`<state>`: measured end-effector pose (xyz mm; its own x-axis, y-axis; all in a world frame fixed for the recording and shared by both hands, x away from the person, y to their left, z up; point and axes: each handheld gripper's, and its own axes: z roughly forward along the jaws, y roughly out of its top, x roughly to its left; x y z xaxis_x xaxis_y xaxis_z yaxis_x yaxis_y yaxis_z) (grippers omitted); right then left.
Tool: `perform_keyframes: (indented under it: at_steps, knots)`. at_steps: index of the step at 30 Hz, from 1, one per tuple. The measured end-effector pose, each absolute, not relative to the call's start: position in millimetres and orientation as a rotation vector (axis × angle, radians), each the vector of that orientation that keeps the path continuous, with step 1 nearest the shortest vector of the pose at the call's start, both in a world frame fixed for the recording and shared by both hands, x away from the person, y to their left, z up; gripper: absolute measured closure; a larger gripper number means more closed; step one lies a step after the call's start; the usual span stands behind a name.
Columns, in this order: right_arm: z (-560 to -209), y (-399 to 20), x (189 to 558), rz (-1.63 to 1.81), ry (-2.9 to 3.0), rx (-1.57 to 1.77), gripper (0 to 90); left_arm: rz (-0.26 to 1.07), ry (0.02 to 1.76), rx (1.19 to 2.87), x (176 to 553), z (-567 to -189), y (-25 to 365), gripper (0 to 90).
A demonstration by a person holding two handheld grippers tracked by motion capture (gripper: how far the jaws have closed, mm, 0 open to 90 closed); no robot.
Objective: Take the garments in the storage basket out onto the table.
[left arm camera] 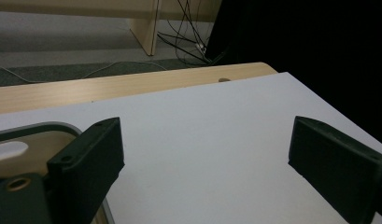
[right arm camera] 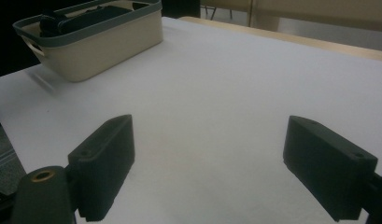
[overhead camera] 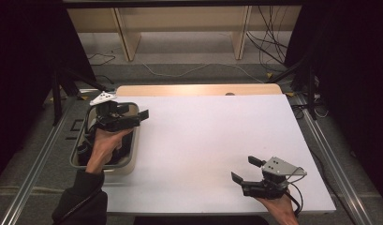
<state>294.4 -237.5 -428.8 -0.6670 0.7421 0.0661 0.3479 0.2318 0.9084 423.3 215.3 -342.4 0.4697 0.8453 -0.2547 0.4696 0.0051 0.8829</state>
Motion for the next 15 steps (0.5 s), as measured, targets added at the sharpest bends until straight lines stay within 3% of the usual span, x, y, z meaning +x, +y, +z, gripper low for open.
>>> perform_keyframes:
  at_steps: [15]
  knots:
    - [-430, -237, 295, 1.413, 2.139, 1.008, 17.2, 0.472, 1.231, 1.647, 427, -342, 242, 9.9]
